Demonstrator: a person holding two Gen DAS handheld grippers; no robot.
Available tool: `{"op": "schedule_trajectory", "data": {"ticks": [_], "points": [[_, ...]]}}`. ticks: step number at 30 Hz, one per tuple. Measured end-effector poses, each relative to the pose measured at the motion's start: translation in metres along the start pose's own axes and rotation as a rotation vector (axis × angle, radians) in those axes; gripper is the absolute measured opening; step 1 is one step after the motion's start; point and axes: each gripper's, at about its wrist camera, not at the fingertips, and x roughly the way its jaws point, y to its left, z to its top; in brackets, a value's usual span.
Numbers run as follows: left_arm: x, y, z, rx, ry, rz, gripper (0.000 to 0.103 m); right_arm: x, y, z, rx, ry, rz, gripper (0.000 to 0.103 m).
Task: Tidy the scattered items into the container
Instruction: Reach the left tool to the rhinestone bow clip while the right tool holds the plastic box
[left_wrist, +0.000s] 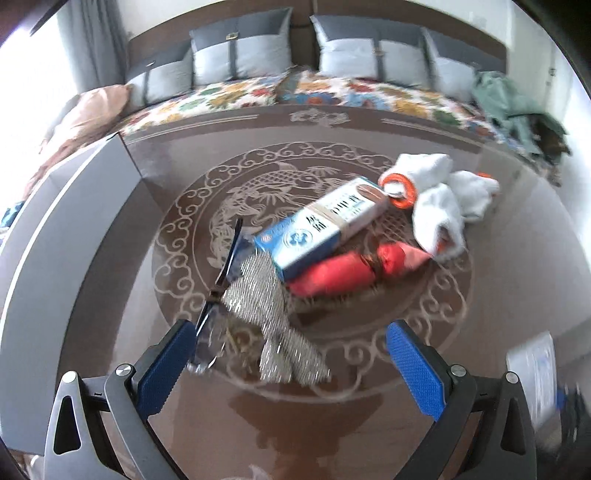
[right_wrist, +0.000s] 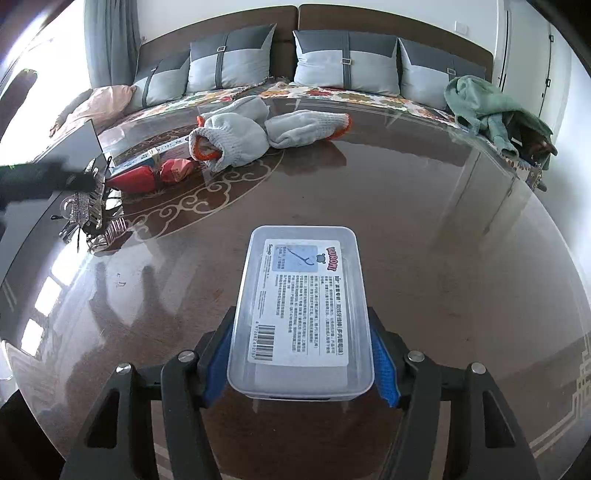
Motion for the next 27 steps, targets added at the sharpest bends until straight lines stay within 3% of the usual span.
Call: {"op": "schedule_trajectory", "data": {"ticks": [7, 18, 21, 25, 27], "points": [[0.033, -0.002, 0.007, -0.092, 0.101, 0.014, 0.103, 0.000, -0.002, 0.002, 0.005, 0.001, 0.006, 0.064], [0.021, 0.016, 0.006, -0.180, 0.067, 0.101, 0.103, 0.000, -0.002, 0.001, 0.006, 0.000, 0.006, 0.064], [0.020, 0.023, 0.006, -0.225, 0.067, 0.075, 0.103, 0.000, -0.002, 0.001, 0.005, 0.000, 0.005, 0.064], [0.043, 0.016, 0.009, -0.178, 0.163, 0.066, 0.103, 0.000, -0.003, 0.001, 0.005, -0.001, 0.006, 0.064], [0.044, 0.018, 0.006, -0.184, 0.151, -0.001, 0.103, 0.000, -0.003, 0.001, 0.004, -0.002, 0.004, 0.063]]}}
